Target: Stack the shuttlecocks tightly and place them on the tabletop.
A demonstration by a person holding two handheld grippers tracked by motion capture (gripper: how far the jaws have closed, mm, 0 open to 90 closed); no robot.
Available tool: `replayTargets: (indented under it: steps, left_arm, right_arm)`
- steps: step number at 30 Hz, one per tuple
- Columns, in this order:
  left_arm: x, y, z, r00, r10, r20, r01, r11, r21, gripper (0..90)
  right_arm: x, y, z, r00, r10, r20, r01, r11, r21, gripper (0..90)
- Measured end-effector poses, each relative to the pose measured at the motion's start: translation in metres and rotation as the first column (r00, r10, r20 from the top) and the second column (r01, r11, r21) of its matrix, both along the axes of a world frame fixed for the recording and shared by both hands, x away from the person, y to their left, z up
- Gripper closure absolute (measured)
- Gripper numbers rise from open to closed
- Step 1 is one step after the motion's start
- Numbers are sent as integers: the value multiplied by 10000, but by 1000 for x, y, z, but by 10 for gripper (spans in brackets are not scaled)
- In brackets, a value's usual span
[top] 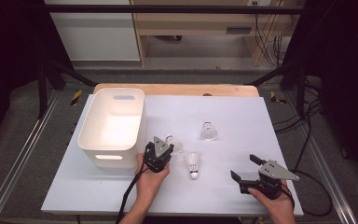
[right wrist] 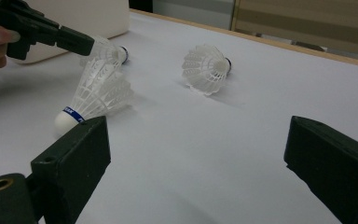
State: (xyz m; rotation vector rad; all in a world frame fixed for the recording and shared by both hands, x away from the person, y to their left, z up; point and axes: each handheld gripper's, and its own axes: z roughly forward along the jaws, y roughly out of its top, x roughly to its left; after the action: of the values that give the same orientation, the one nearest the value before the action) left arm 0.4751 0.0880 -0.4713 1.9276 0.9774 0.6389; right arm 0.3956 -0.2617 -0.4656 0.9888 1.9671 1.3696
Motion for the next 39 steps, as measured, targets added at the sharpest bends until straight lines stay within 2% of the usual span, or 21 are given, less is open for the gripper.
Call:
replayTargets:
  steps: [8, 13, 26, 34, 39]
  left_arm:
    - [10, -11, 1, 9998, -211, 1, 211, 9997, -115, 900]
    - [21, -23, 7, 9992, -402, -19, 401, 9990, -178, 900]
    - [45, -45, 12, 9975, -688, -157, 685, 9975, -177, 900]
    - [58, -53, 16, 9968, -713, -371, 709, 9974, -129, 900]
    - [63, -53, 15, 9961, -660, -589, 643, 9975, -302, 900]
  right_arm:
    - [0, -1, 0, 10000, -9, 23, 9, 10000, 30, 73]
    - [0, -2, 0, 10000, -6, 7, 6, 10000, 55, 73]
    - [1, -6, -1, 9999, -56, -109, 57, 9999, 137, 74]
    - [1, -7, -2, 9999, -34, -108, 35, 9999, 124, 74]
    - [1, -7, -2, 9999, -16, -124, 17, 9999, 144, 74]
